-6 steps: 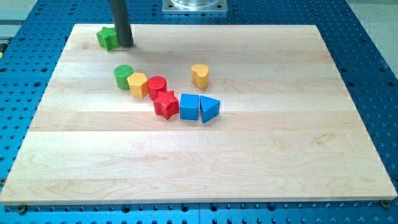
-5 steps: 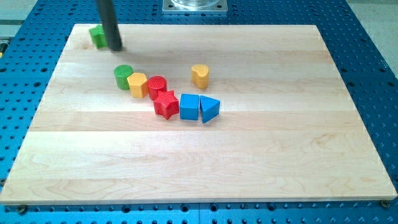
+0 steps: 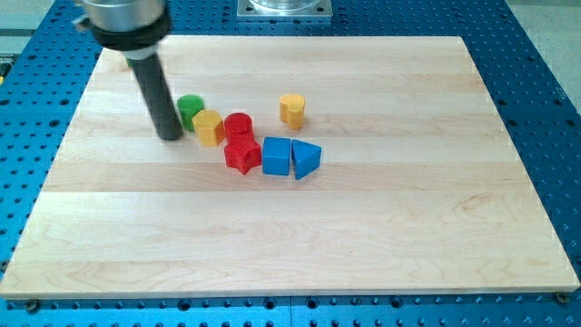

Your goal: Separate the green circle from the yellow hexagon

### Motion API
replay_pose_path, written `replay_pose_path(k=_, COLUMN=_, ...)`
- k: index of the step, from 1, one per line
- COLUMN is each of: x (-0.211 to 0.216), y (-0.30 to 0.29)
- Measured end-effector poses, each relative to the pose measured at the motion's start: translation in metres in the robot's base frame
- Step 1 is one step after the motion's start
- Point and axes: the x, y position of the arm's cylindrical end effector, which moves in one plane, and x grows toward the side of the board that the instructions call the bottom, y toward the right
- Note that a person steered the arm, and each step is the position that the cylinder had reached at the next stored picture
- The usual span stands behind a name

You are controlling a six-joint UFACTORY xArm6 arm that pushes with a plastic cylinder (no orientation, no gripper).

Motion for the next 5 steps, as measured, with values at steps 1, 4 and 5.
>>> replay_pose_path(k=1, x=-0.021, y=-0.002)
replay_pose_path(k=4, x=-0.036, y=0.132)
replay_pose_path(k=5, x=-0.058, y=0.106)
